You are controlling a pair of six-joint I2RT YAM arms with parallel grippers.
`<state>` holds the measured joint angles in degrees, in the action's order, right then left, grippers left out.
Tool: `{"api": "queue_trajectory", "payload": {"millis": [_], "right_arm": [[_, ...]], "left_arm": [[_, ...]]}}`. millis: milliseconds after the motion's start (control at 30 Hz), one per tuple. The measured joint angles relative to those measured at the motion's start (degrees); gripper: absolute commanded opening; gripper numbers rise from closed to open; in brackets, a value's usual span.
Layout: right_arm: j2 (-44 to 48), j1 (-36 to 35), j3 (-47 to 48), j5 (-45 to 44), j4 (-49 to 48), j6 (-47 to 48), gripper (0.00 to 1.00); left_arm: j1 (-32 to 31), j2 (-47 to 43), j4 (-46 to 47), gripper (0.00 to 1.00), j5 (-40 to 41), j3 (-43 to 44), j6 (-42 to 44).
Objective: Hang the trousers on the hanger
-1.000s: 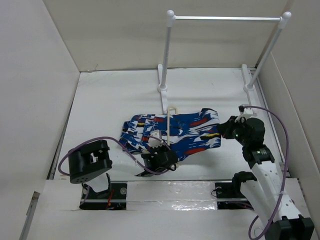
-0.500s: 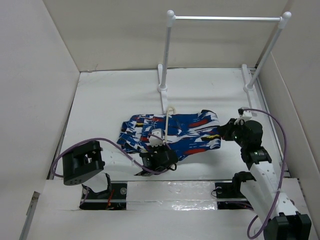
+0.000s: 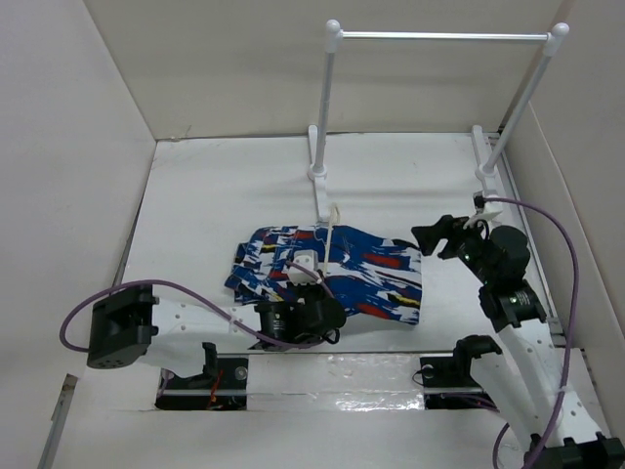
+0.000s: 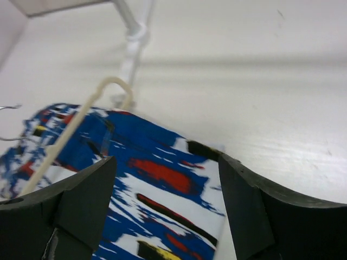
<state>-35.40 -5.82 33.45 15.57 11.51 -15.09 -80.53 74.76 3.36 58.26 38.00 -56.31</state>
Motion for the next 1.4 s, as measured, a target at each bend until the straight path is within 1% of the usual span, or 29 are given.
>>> {"api": "queue_trajectory", "payload": {"millis": [67,100,200,267,300,400,467,533,600,733,767,800,933,1033,1067,1100,1200,1267,1333,1400], "right_arm": [[0.52,-4.52,0.68,1.11,-2.73,-2.40,0.72],[0.72,-7.58,0.37,1.64,-4.46,-4.33,0.66],[-0.44,-18.56,-4.83,2.03,-15.37,-12.48,0.59],[-3.39,-25.59,-8.59,0.22,-20.13,-17.25,0.60],[-5.55,-29.16,-9.68,-1.01,-21.57,-19.15,0.65],[-13.03,-37.07,-10.36,-4.87,-25.81,-23.61,0.72],[-16.65,-41.07,-10.36,-7.45,-29.73,-25.81,0.72],[-19.76,-43.43,-10.36,-8.98,-33.42,-27.63,0.70],[-23.17,-44.30,-10.36,-9.68,-37.77,-29.46,0.65],[-29.22,-44.35,-10.60,-10.14,-45.57,-32.22,0.59],[-30.42,-44.46,-10.60,-10.05,-46.77,-32.72,0.58],[-31.67,-44.52,-10.60,-9.99,-48.02,-33.24,0.54],[-34.93,-45.31,-10.60,-9.57,-51.67,-34.97,0.51],[-36.22,-46.34,-10.58,-9.42,-53.48,-36.11,0.42],[-36.54,-46.58,-10.58,-9.42,-53.99,-36.46,0.41],[-36.70,-46.82,-10.58,-9.44,-54.40,-36.98,0.33],[-37.09,-47.10,-10.58,-9.84,-56.52,-40.63,0.14],[-37.09,-47.15,-10.58,-9.84,-58.90,-43.45,0.10],[-37.13,-47.01,-10.36,-9.70,-61.79,-44.54,0.04],[-37.44,-46.14,-9.94,-8.66,-64.32,-45.83,0.00]], "left_arm": [[-1.22,-1.73,-0.35,0.00,1.11,0.00,0.42],[-1.90,-2.47,-0.37,0.00,1.75,0.00,0.59],[-3.89,-4.46,-0.15,0.00,3.37,-0.22,1.18],[-4.81,-5.27,0.48,0.00,4.33,-0.83,1.46],[-5.22,-5.53,0.68,0.00,4.70,-1.20,1.51],[-6.51,-5.60,1.14,0.00,5.73,-2.21,1.79],[-7.26,-5.60,1.33,0.00,6.25,-2.40,2.08],[-7.96,-5.60,1.55,0.00,6.88,-2.40,2.23],[-8.46,-5.60,1.79,0.00,7.19,-2.40,2.45],[-9.51,-5.60,2.82,0.00,7.96,-2.45,3.13],[-9.79,-5.60,3.23,0.00,8.17,-2.62,3.21],[-10.12,-5.60,3.74,0.00,8.28,-2.84,3.34],[-10.62,-5.99,5.03,0.00,8.24,-4.02,4.04],[-10.64,-7.13,6.36,0.00,8.26,-5.01,5.25],[-10.64,-7.54,7.04,0.00,8.37,-5.25,5.97],[-10.64,-7.96,7.63,0.00,8.41,-5.46,6.73],[-10.78,-8.70,8.98,0.00,9.07,-5.64,10.08],[-10.86,-8.74,11.06,0.00,9.57,-5.64,13.81],[-10.82,-8.92,14.32,0.00,10.60,-5.57,18.53],[-10.73,-9.33,17.07,0.08,11.74,-4.76,23.50]]}}
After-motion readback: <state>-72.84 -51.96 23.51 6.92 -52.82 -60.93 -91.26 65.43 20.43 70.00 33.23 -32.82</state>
